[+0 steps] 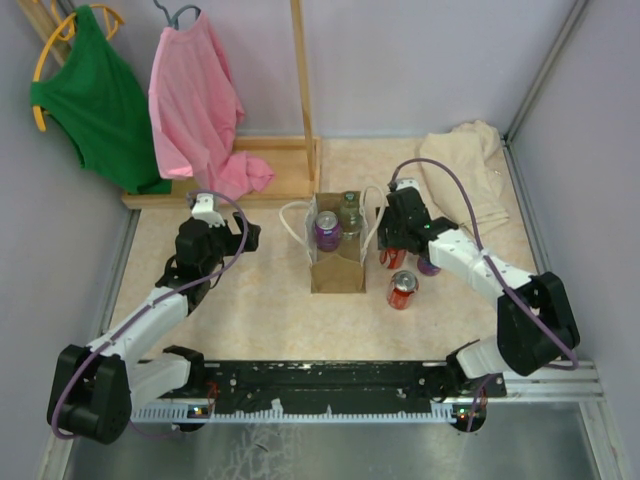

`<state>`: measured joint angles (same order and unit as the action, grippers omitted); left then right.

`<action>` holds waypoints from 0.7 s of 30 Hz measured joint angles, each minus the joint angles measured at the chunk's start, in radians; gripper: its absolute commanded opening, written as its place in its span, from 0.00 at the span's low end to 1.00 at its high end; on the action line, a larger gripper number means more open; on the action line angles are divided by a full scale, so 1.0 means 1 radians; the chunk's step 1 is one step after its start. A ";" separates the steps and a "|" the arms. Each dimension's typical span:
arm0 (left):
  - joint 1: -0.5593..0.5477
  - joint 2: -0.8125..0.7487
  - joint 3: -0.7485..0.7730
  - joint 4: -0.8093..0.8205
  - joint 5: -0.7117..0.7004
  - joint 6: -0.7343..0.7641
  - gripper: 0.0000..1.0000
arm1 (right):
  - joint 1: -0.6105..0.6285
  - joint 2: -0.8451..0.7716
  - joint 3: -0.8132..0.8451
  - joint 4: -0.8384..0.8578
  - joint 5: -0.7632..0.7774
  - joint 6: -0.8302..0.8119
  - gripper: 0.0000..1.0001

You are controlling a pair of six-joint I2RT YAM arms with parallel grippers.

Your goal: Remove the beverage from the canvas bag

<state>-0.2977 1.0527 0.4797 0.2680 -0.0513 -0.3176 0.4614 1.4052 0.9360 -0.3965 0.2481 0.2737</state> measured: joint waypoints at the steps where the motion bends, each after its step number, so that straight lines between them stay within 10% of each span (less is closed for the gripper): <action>1: 0.000 0.000 0.000 0.000 0.000 0.000 1.00 | 0.000 0.000 -0.001 0.003 -0.003 0.000 0.75; 21: 0.000 0.000 0.000 0.000 0.000 0.001 1.00 | 0.008 -0.040 0.214 0.029 0.230 -0.085 0.88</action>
<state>-0.2977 1.0527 0.4801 0.2680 -0.0513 -0.3168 0.4690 1.3647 1.1503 -0.3672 0.4778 0.1886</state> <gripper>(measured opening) 0.998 0.883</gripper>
